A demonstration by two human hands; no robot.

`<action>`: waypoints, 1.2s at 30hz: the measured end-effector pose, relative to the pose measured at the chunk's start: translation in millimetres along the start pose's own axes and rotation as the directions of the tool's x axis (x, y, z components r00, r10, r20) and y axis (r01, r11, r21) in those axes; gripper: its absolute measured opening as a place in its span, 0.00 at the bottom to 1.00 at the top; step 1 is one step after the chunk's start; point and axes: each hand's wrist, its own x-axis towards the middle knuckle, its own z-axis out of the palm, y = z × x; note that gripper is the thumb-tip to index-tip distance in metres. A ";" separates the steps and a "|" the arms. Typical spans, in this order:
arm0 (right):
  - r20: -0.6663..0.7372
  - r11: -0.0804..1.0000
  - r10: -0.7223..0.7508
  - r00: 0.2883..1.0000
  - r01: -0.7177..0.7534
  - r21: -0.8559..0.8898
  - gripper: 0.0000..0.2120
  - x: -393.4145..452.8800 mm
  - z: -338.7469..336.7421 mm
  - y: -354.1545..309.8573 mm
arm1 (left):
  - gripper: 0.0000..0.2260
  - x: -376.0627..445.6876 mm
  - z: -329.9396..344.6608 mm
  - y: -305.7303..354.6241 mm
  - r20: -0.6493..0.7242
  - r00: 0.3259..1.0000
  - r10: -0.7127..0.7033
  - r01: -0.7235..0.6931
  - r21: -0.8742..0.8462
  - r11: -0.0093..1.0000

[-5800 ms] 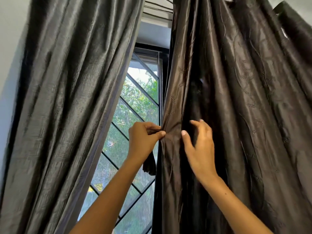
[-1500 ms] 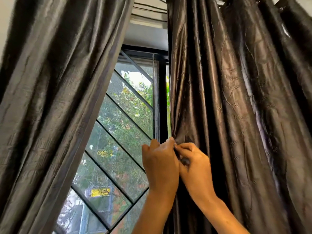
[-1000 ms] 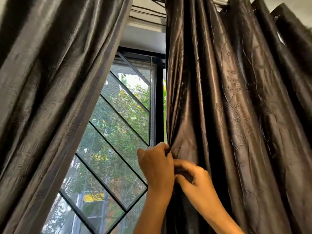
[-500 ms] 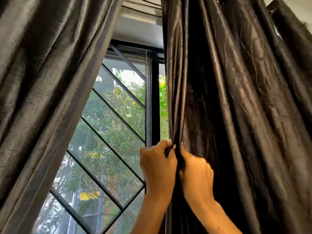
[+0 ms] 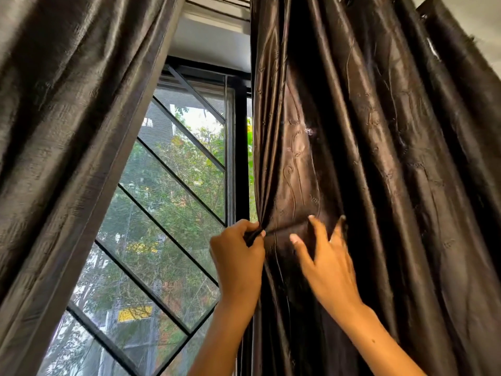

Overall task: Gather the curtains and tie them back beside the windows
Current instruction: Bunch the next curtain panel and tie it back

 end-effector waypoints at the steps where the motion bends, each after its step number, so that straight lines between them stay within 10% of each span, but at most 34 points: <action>1: 0.038 0.996 0.081 0.996 -0.082 0.031 0.39 4.8 3.1 0.8 | 0.06 -0.9 0.2 0.7 -0.001 1.000 0.005 -0.005 -0.009 1.000; 6: 0.180 0.731 0.261 0.948 -0.316 0.605 0.42 30.0 20.0 -7.9 | 0.07 -2.3 1.6 1.9 -0.003 1.000 -0.002 0.002 -0.046 0.999; 12: -0.185 0.910 -0.001 0.983 0.077 0.406 0.06 8.3 22.5 -23.8 | 0.07 -1.7 -2.8 0.3 -0.014 0.999 0.033 -0.033 0.010 0.999; 16: -0.244 0.988 0.009 0.970 0.028 0.149 0.23 -2.6 28.3 -23.4 | 0.07 -2.4 -2.4 -0.9 -0.014 0.998 0.058 -0.057 0.043 0.997; 19: -0.028 0.939 0.191 0.981 -0.174 0.295 0.40 4.0 30.2 -16.6 | 0.07 -2.2 -1.8 -1.6 -0.020 0.998 0.064 -0.064 0.039 0.997; 22: 0.180 0.741 0.254 0.950 -0.311 0.596 0.34 12.2 34.3 -15.2 | 0.07 -1.8 -0.2 -3.0 -0.016 0.999 0.049 -0.049 0.007 0.999; 26: -0.072 0.970 0.126 0.989 -0.108 0.217 0.37 10.2 39.1 -11.3 | 0.07 -1.6 -1.1 -3.7 -0.010 0.999 0.043 -0.043 -0.022 0.999; 29: 0.022 0.955 0.114 0.993 -0.116 0.274 0.48 8.3 40.0 -11.0 | 0.07 -1.0 -3.7 -2.5 -0.005 0.999 0.048 -0.049 -0.012 0.999; 36: 0.246 0.609 0.221 0.944 -0.331 0.721 0.31 24.5 43.4 -21.2 | 0.07 2.3 -9.9 -4.5 -0.007 0.999 0.052 -0.052 0.025 0.998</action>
